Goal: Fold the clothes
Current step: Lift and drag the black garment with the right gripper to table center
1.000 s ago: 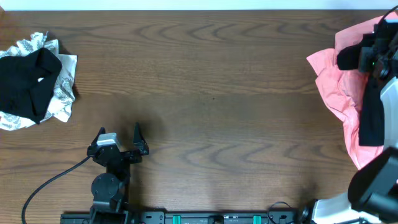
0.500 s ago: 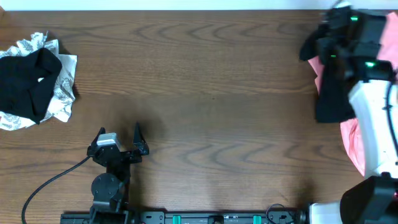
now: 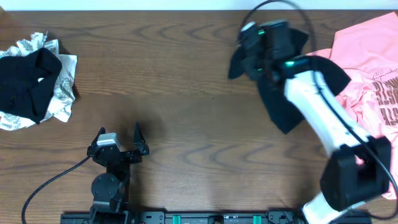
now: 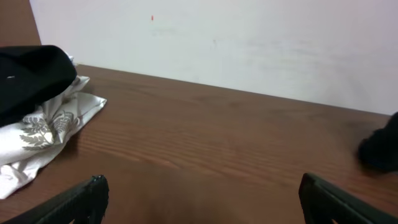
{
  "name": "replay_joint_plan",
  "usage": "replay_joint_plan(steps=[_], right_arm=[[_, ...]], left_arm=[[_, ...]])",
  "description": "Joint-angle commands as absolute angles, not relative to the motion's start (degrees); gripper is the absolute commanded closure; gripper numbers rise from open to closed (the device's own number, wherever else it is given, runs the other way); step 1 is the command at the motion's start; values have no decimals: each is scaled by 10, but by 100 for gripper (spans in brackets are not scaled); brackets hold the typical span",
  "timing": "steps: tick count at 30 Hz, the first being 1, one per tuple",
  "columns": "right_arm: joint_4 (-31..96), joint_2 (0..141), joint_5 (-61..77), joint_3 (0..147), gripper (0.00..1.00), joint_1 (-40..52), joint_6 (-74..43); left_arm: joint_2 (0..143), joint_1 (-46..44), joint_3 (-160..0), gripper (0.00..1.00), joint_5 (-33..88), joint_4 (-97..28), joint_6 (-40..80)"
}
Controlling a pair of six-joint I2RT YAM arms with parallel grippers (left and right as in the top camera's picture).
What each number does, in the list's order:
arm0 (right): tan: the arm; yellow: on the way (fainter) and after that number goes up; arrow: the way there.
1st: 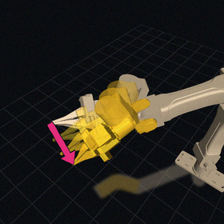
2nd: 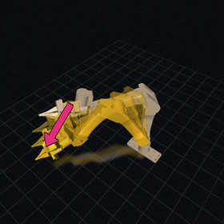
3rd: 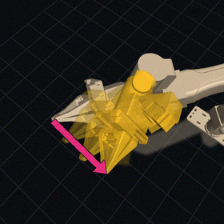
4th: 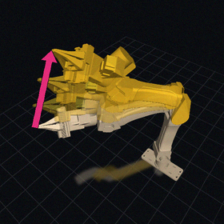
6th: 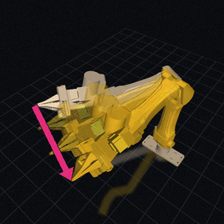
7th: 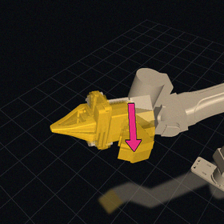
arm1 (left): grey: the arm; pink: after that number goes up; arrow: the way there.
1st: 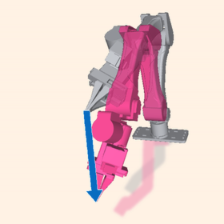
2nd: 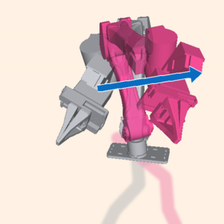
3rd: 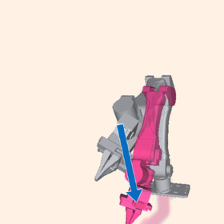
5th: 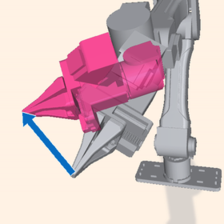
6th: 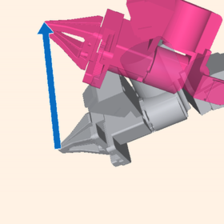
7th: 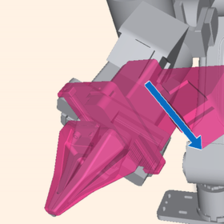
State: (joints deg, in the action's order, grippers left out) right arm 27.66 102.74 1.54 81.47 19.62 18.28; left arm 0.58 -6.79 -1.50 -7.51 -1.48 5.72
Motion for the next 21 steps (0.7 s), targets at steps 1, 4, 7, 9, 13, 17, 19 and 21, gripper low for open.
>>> replay_joint_plan(steps=[1, 4, 7, 9, 13, 17, 19, 21], right_arm=[[258, 1056, 20, 824, 99, 245, 187], [238, 1068, 20, 824, 99, 277, 187], [224, 1068, 20, 824, 99, 302, 187], [216, 1067, 20, 824, 99, 315, 184], [214, 1068, 20, 824, 99, 329, 173], [214, 1068, 20, 824, 99, 331, 167], [214, 1068, 20, 824, 99, 331, 163], [214, 1068, 20, 824, 99, 331, 163]], left_arm=[[3, -65, -2, 2, -82, -34, 49], [3, -65, -2, 2, -82, -34, 49], [3, -65, -2, 2, -82, -34, 49], [3, -65, -2, 2, -82, -34, 49], [3, -65, -2, 2, -82, -34, 49], [3, -65, -2, 2, -82, -34, 49], [3, -65, -2, 2, -82, -34, 49], [3, -65, -2, 2, -82, -34, 49]])
